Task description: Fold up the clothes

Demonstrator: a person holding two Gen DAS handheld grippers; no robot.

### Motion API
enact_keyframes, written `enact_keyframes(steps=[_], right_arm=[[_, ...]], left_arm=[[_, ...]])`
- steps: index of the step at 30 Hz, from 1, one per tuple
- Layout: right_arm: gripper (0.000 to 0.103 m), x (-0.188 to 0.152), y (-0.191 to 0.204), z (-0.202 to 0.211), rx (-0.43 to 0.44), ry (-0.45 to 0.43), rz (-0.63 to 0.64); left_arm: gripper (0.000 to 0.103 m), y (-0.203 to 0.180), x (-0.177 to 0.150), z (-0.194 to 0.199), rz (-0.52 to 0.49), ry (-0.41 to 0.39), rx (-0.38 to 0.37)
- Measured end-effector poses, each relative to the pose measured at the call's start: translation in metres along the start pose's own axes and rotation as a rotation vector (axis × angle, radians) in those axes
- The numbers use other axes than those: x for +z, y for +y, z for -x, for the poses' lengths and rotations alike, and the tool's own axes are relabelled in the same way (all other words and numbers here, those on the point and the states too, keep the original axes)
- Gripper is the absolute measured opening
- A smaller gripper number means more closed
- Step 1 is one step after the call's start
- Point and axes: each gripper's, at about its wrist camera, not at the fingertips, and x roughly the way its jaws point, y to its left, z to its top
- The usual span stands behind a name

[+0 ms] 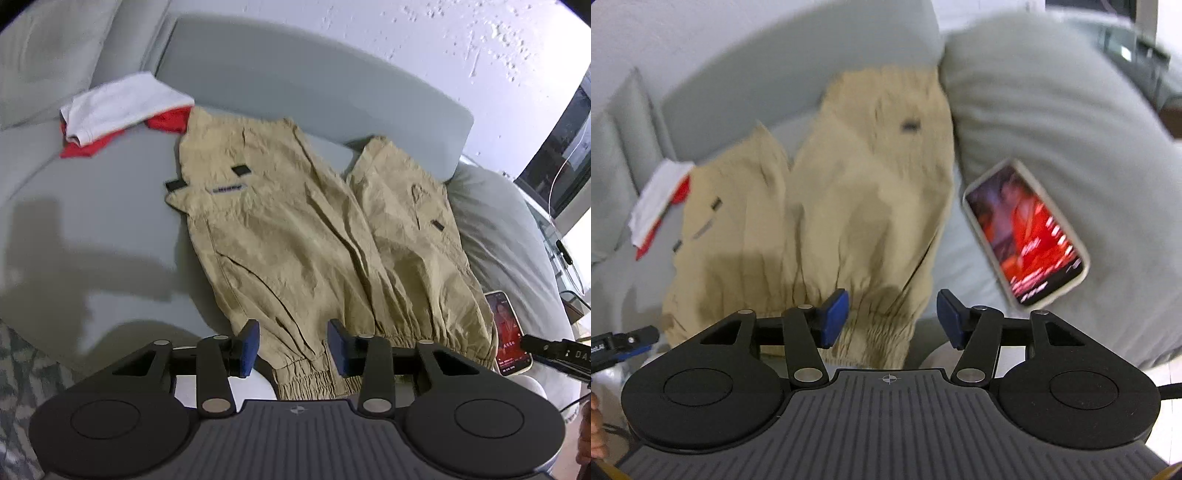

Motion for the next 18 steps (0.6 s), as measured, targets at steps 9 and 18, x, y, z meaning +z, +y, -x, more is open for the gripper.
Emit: enact_keyframes(steps=[9, 18], right_arm=[[0.011, 0.015, 0.035, -0.042, 0.017, -0.117, 0.344], [0.028, 0.046, 0.054, -0.143, -0.184, 0.052, 0.58]], left_arm=[[0.009, -0.048, 0.025, -0.077, -0.196, -0.052, -0.061], [0.011, -0.016, 0.026, -0.137, -0.157, 0.163, 0.131]])
